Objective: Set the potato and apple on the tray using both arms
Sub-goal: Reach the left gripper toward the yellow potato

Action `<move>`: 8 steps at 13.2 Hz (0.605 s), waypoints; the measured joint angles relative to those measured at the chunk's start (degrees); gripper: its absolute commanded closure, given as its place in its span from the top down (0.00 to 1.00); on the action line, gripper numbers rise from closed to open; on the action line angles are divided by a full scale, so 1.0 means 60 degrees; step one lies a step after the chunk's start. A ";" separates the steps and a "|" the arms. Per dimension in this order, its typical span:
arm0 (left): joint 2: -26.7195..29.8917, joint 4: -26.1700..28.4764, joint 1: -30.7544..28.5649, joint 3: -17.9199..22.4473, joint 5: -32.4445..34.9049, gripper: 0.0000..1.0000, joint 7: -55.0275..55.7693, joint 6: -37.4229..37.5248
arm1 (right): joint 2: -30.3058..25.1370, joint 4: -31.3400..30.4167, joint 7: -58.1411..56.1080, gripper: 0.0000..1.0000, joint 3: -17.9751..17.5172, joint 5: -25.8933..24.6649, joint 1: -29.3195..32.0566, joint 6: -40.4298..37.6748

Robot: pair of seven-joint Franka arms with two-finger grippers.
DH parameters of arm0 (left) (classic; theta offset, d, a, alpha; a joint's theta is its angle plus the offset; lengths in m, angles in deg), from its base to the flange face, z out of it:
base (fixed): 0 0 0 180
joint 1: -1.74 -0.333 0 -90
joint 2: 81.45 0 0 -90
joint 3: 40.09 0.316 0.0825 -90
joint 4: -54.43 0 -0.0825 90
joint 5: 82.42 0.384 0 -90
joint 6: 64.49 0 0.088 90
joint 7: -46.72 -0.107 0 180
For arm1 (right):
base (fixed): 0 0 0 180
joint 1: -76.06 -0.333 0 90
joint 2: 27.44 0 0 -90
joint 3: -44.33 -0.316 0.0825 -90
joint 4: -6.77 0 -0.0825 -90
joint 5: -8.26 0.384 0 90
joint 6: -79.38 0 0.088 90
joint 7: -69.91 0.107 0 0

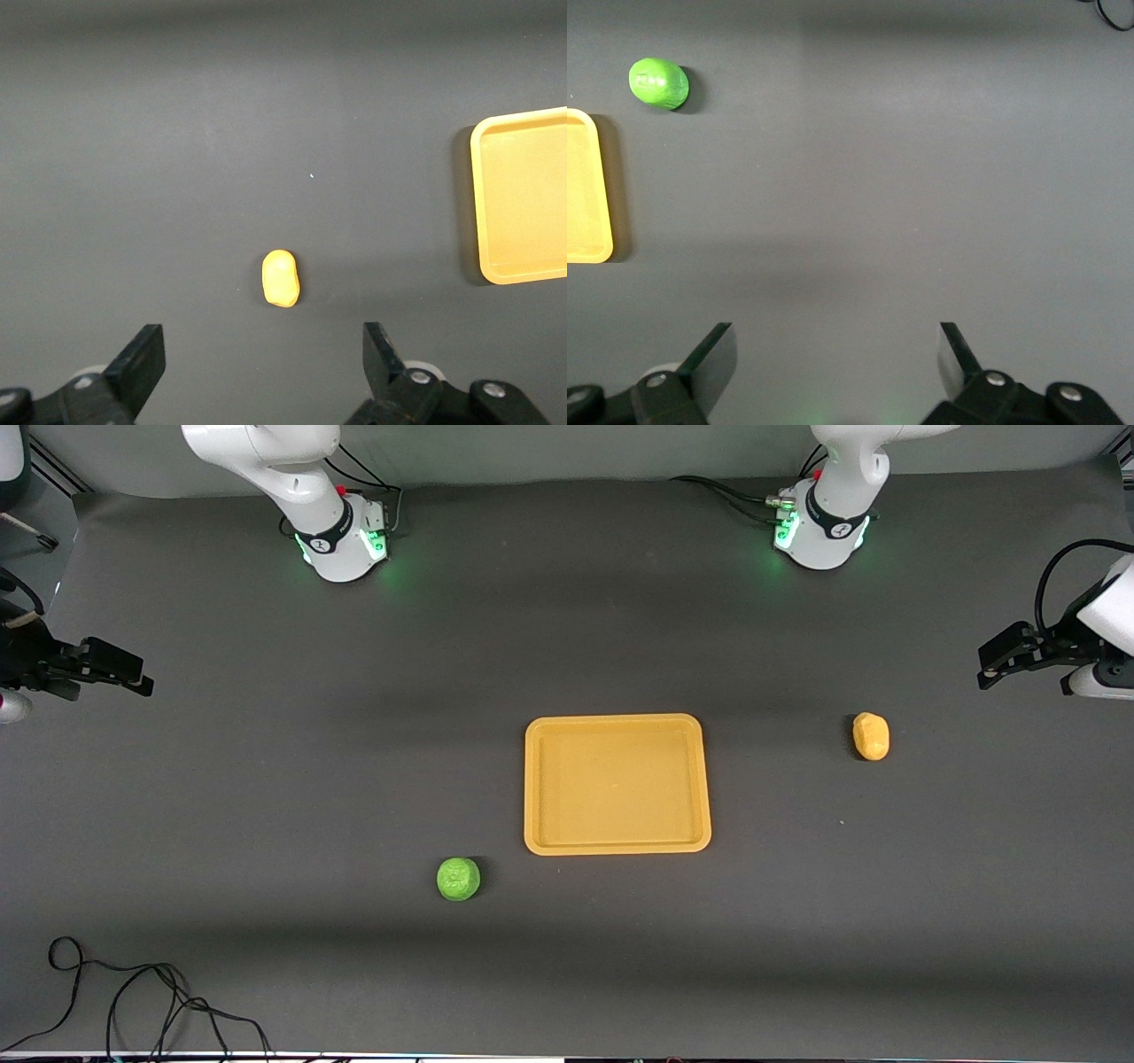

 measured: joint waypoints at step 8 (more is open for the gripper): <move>-0.0367 0.0283 -0.0037 0.0111 0.0004 0.99 -0.0024 -0.0246 | 0.0000 0.0000 0.0000 1.00 0.0000 0.0019 0.0000 0.0000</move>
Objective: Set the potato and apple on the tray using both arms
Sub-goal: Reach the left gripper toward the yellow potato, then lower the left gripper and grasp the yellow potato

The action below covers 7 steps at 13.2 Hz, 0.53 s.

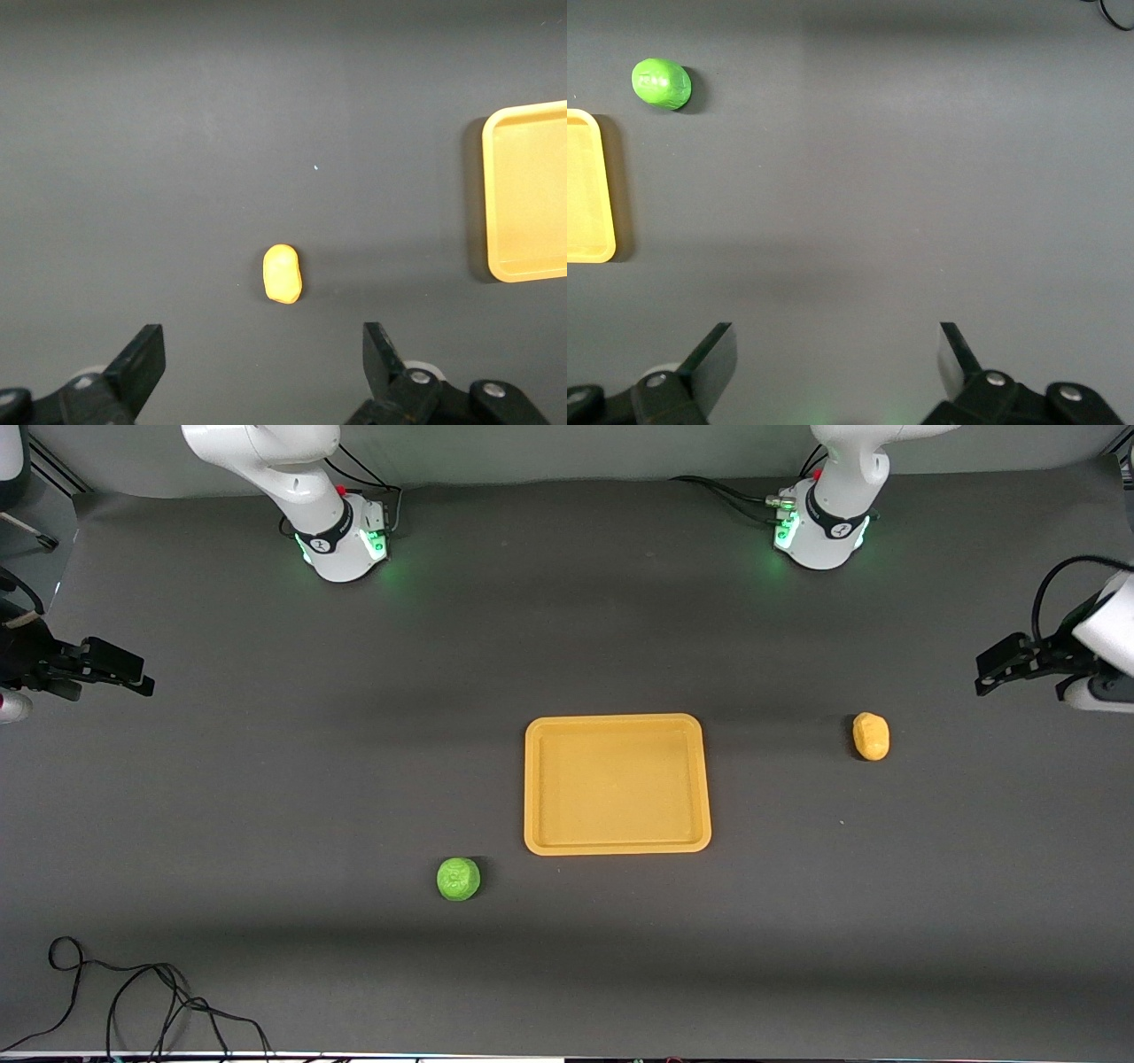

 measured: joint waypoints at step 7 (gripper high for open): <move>-0.2042 0.1955 -0.0352 0.0010 0.0006 0.97 -0.0505 -0.2816 | 0.0017 -0.0006 0.0000 1.00 0.0000 0.0001 -0.0002 0.0001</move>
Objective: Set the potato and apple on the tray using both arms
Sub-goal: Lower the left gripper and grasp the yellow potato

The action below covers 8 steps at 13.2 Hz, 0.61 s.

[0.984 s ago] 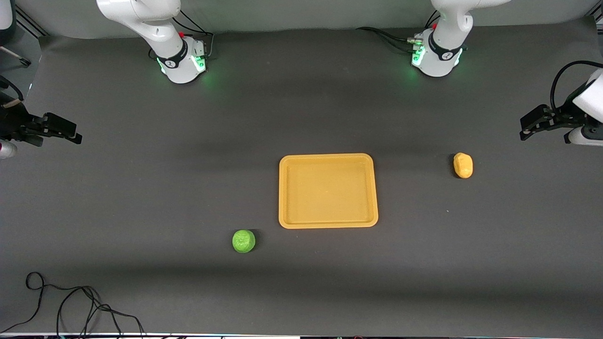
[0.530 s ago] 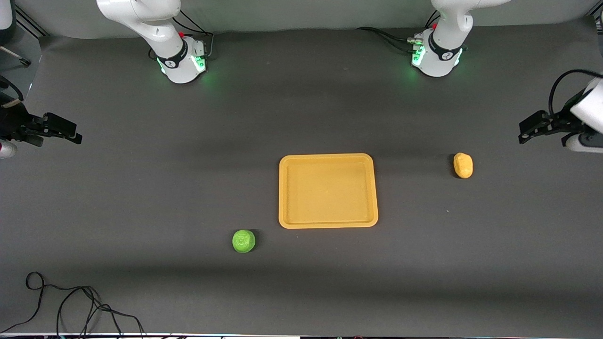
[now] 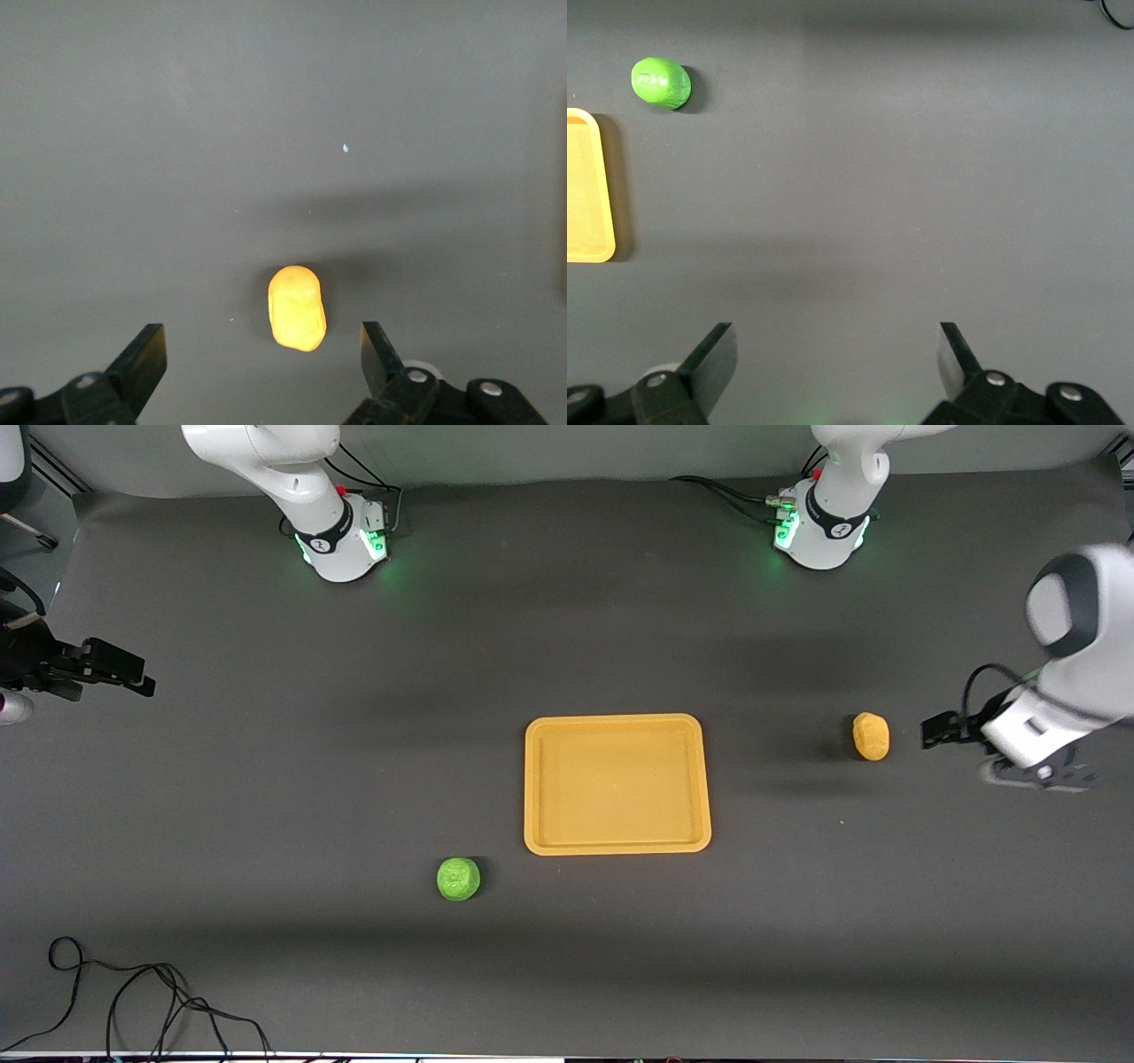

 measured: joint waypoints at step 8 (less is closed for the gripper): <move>-0.2212 0.0804 -0.0041 -0.0035 0.0001 0.61 0.0007 -0.0245 | 0.0004 -0.0004 0.0000 1.00 0.0000 0.0001 0.0000 0.0004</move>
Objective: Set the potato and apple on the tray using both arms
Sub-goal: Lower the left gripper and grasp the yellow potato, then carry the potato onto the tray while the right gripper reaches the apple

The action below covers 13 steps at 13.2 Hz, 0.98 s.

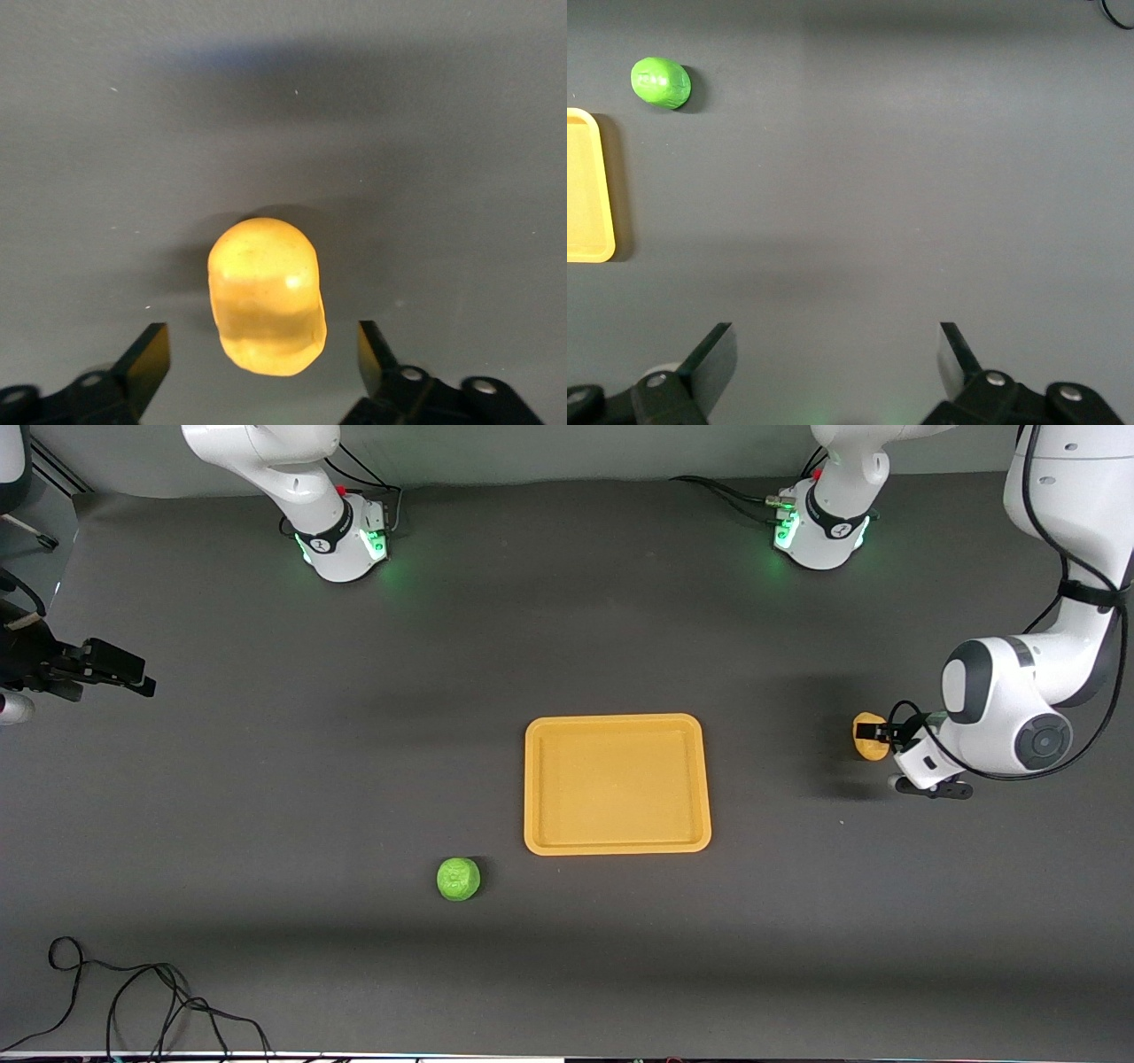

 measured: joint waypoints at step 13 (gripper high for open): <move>0.0481 -0.3173 0.1895 -0.0386 -0.1295 0.01 0.2937 0.2847 | 0.0002 0.0000 0.0000 1.00 0.0000 0.0001 -0.0002 0.0007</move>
